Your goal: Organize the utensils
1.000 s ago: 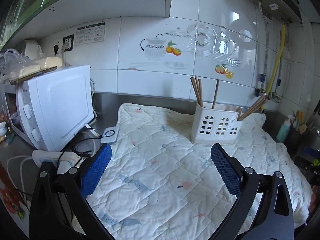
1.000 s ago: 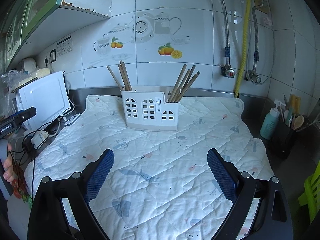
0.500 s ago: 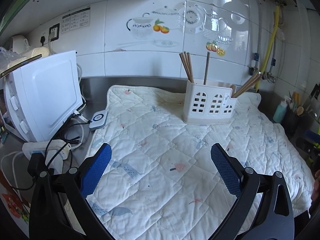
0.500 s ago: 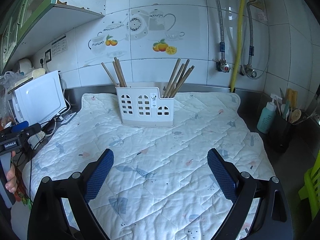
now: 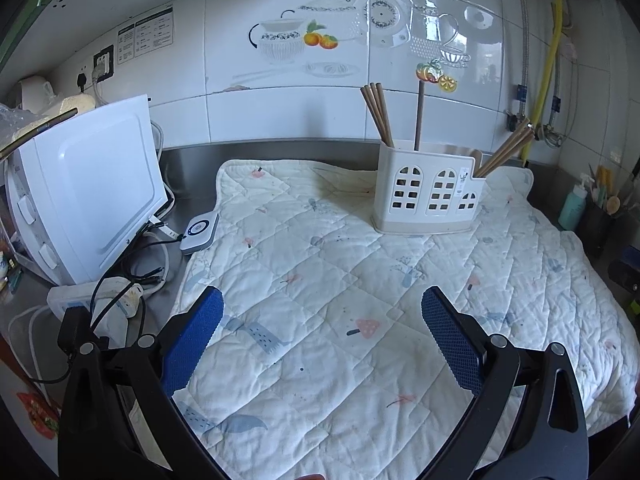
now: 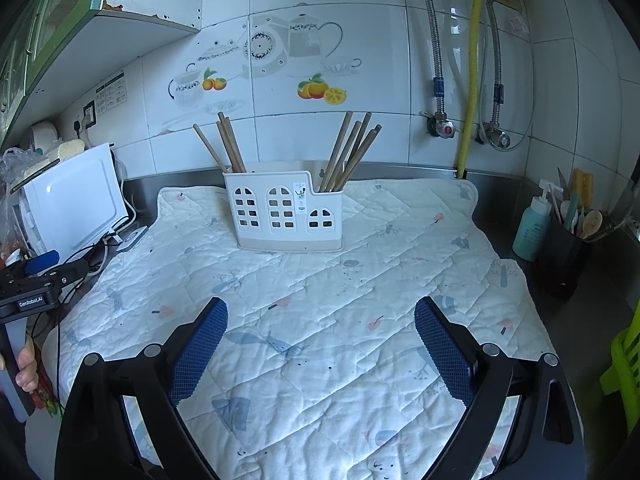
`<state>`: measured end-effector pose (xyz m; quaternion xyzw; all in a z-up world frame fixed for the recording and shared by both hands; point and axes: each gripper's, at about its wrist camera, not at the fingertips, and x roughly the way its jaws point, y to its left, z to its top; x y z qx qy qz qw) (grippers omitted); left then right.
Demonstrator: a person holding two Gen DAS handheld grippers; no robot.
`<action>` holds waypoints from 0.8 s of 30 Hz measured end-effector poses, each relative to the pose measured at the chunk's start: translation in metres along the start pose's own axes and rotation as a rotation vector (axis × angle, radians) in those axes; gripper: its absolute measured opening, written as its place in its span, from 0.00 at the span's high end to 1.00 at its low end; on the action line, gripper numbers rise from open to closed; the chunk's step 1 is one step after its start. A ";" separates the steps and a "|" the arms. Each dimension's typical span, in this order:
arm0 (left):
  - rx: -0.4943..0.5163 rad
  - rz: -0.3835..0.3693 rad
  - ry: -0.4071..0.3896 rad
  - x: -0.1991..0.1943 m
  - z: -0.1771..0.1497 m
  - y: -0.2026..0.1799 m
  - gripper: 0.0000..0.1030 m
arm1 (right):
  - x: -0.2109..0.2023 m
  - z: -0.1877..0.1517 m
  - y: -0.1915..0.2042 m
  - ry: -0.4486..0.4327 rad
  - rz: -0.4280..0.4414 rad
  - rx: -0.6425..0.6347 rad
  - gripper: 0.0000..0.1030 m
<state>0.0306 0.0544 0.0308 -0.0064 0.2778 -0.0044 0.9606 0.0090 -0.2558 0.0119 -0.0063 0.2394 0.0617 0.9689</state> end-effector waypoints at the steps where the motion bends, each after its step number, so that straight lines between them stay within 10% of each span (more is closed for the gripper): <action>1: 0.003 0.001 0.001 0.000 0.000 -0.001 0.05 | 0.001 0.000 0.000 0.002 -0.002 -0.003 0.11; 24: -0.003 -0.022 -0.014 -0.006 0.005 -0.007 0.05 | -0.004 0.002 -0.005 -0.010 -0.023 -0.001 0.11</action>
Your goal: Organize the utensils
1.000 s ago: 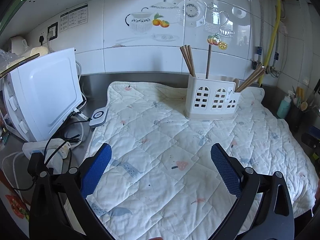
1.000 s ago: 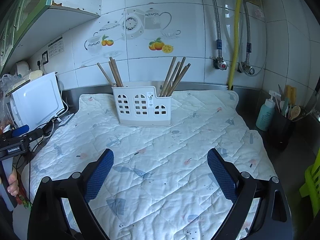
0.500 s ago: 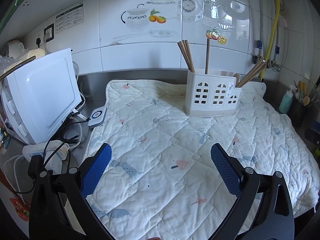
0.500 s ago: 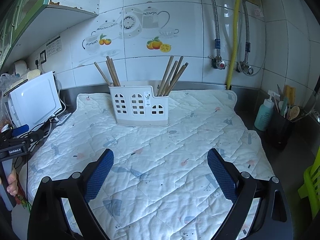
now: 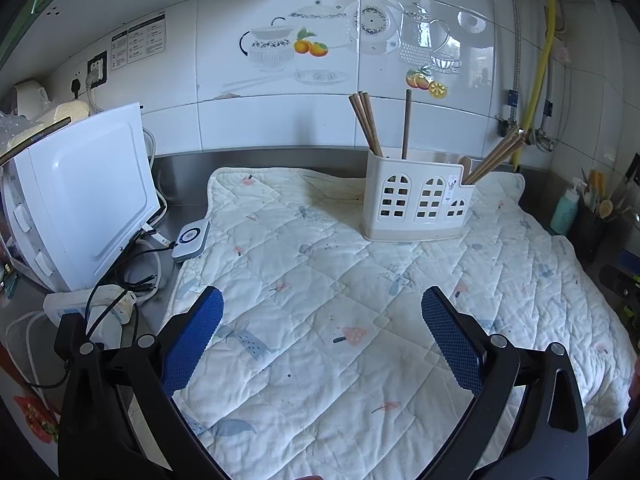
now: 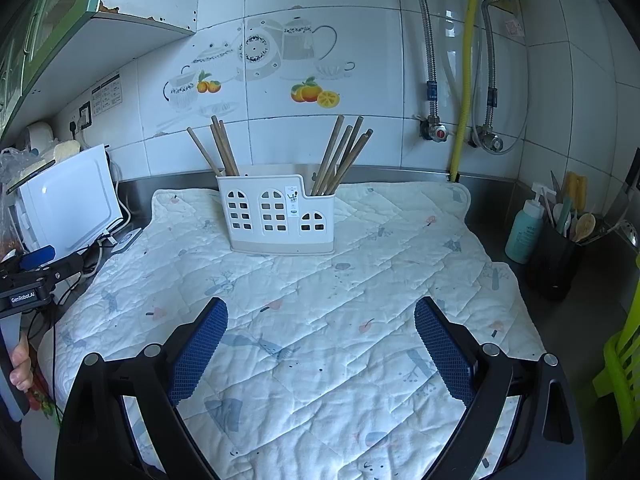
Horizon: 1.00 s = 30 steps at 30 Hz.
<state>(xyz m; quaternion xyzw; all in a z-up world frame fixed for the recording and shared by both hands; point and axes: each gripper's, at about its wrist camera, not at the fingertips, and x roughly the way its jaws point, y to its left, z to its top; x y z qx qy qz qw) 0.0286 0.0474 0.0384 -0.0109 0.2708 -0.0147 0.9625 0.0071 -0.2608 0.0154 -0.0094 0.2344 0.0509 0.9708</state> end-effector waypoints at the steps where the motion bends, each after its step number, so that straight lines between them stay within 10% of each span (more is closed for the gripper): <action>1: 0.000 -0.003 0.000 0.000 0.000 -0.001 0.05 | 0.000 0.000 0.000 0.001 0.001 0.000 0.11; 30: 0.024 -0.045 0.032 0.009 -0.004 -0.022 0.05 | 0.010 -0.001 0.011 0.026 0.011 -0.024 0.11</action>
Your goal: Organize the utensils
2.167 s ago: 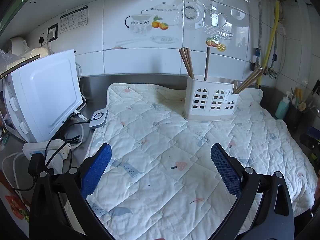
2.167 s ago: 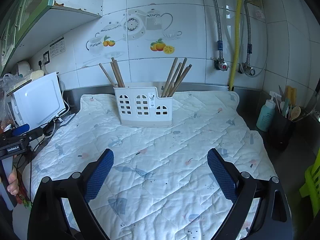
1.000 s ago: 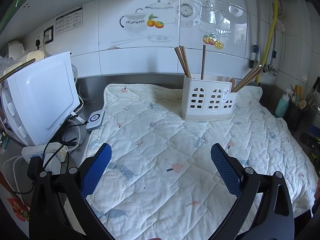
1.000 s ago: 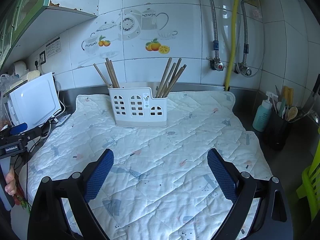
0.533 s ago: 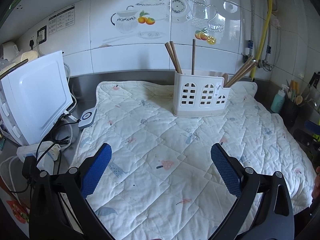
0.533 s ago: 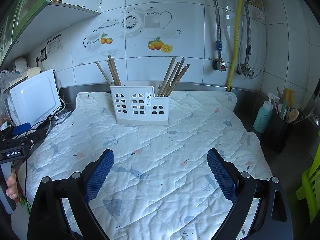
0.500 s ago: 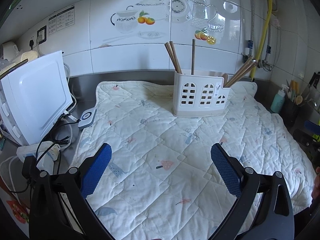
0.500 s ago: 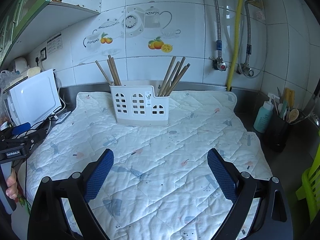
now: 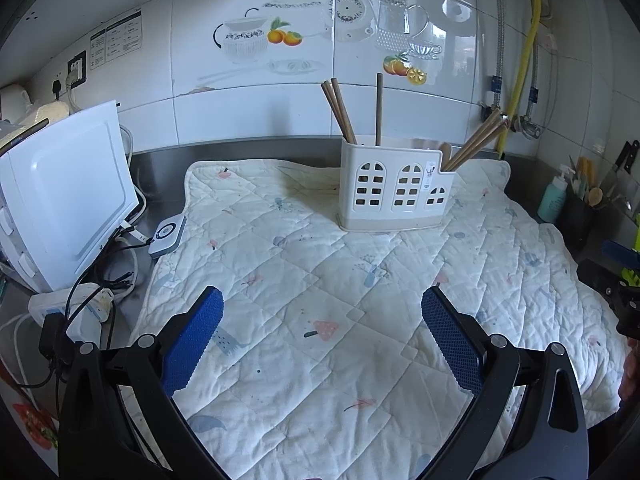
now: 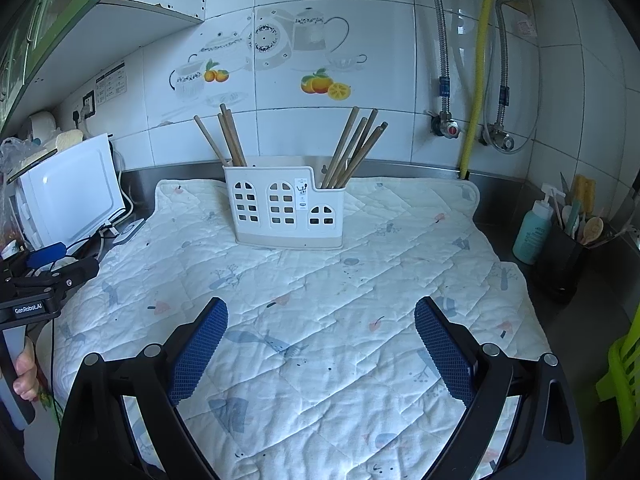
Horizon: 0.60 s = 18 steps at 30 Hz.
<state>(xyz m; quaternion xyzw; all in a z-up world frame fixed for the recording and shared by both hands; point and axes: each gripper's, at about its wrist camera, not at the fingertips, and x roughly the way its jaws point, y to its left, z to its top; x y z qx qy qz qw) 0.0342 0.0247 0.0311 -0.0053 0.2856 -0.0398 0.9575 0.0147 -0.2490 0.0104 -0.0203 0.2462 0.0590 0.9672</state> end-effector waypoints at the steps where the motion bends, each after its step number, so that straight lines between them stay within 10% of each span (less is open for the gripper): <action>1: 0.002 -0.003 0.001 0.000 0.000 -0.001 0.05 | 0.000 0.000 0.000 0.000 0.000 -0.001 0.11; 18: 0.020 -0.013 -0.010 -0.001 0.000 -0.008 0.05 | 0.001 0.000 0.003 0.002 0.003 0.002 0.11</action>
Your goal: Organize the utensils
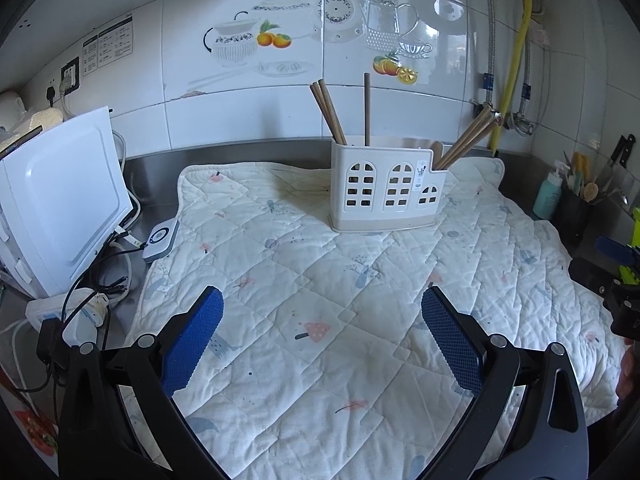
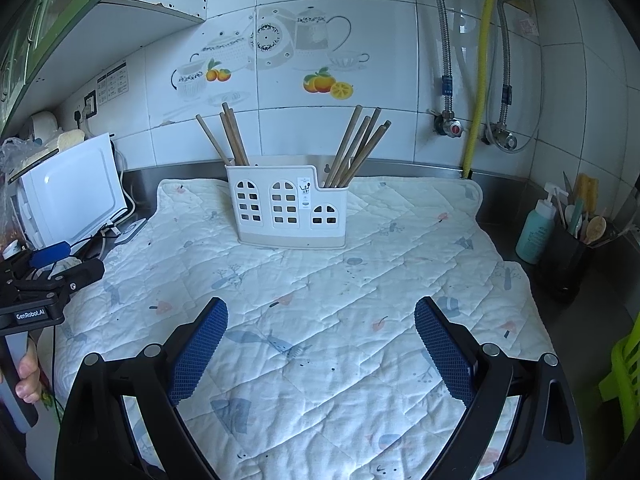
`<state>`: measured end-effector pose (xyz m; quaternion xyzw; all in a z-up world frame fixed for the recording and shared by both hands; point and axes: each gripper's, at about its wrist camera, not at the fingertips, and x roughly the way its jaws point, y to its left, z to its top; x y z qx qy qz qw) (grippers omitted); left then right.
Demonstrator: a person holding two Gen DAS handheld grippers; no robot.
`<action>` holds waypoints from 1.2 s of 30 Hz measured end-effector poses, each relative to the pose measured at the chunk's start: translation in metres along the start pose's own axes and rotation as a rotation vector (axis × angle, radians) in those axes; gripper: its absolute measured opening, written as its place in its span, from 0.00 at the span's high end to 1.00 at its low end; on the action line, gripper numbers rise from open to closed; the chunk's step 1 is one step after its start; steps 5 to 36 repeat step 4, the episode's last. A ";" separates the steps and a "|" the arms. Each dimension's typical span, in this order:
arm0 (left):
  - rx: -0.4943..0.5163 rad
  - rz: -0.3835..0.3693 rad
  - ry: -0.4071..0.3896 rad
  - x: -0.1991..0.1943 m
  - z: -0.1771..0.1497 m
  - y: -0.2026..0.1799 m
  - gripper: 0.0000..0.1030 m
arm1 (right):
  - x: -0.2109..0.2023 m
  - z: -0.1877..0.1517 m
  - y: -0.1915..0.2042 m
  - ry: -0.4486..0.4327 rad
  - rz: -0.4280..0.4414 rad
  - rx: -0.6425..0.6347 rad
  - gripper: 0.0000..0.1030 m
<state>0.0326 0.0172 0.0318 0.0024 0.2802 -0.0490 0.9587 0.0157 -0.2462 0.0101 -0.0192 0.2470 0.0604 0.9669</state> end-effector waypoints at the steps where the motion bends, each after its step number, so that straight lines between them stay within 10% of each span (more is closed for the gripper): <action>1: 0.001 0.000 0.000 0.000 0.000 0.000 0.05 | 0.000 0.000 0.000 0.000 0.001 0.001 0.11; 36: 0.000 -0.002 0.003 0.001 0.000 0.000 0.05 | 0.001 0.000 0.000 0.000 0.001 0.001 0.11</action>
